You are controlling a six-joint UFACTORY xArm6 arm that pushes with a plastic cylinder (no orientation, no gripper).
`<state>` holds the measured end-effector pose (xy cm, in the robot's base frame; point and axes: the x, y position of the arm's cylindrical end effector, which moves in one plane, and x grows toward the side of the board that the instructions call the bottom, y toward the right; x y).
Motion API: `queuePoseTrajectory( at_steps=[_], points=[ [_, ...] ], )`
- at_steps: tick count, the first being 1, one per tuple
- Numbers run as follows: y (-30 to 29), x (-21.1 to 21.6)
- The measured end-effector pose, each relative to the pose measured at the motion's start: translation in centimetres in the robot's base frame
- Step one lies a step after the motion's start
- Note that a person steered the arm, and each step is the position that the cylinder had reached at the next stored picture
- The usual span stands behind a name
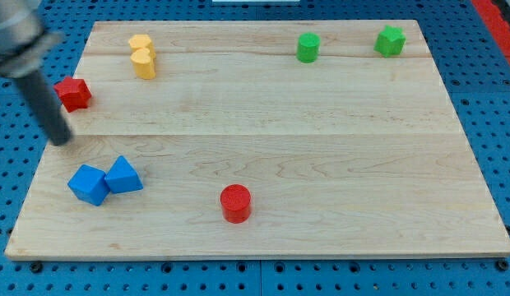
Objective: Move the red star to the top center of the board
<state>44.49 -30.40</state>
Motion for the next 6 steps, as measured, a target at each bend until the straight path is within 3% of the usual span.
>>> queuePoseTrajectory(
  at_steps=[2, 4, 5, 6],
  points=[
    [-0.1, -0.6],
    [0.1, -9.6],
    [2.1, -10.0],
    [7.5, -7.6]
  ],
)
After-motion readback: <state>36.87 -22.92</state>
